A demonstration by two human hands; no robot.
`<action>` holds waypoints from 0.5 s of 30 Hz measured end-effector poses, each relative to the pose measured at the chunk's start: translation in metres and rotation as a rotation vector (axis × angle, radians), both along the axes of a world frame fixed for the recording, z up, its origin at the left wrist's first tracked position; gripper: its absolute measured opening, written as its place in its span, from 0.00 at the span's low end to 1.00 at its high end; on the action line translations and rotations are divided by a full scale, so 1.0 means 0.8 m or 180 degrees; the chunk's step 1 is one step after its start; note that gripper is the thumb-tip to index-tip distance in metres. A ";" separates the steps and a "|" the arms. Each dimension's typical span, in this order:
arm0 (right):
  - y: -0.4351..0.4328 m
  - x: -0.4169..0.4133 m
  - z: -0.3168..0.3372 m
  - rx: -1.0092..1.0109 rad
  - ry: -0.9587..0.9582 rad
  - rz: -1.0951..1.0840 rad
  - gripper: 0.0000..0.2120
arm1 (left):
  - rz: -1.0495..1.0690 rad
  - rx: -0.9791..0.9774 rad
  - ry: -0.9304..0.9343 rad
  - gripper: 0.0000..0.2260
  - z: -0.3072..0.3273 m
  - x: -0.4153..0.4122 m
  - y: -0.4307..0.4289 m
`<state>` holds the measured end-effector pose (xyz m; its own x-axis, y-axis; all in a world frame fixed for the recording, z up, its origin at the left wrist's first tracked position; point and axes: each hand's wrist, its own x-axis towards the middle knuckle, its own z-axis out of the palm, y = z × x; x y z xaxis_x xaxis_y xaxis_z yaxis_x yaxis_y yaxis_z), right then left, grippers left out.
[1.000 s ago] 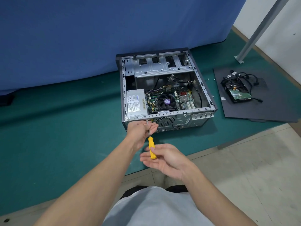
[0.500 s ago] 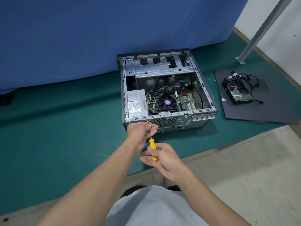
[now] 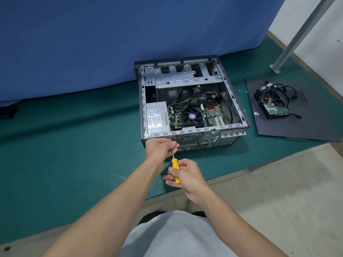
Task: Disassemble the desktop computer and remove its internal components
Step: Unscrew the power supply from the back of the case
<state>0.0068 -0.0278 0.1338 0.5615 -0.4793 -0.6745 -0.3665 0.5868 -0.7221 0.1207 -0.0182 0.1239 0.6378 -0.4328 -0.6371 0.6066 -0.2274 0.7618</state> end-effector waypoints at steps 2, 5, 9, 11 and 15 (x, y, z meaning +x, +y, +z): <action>0.000 0.001 0.000 0.0069 -0.0023 -0.0053 0.07 | 0.0008 0.0100 -0.0077 0.05 0.001 0.001 -0.002; -0.005 -0.004 0.002 0.0819 -0.0375 -0.0115 0.09 | -0.0025 -0.0122 0.0105 0.05 0.003 -0.001 0.000; -0.002 -0.004 -0.001 0.0676 -0.0323 -0.0064 0.07 | -0.0024 -0.0225 0.0191 0.07 0.000 -0.002 0.004; 0.006 0.003 -0.004 0.0315 -0.0091 -0.0100 0.03 | -0.0088 -0.0037 0.0029 0.08 0.001 -0.001 0.002; 0.008 0.006 -0.002 0.0612 -0.0303 -0.0178 0.06 | -0.0092 0.0142 -0.0077 0.06 0.003 -0.001 -0.003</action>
<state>0.0113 -0.0214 0.1322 0.6033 -0.3791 -0.7017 -0.2650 0.7345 -0.6247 0.1202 -0.0207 0.1259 0.6409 -0.4229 -0.6407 0.5807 -0.2788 0.7649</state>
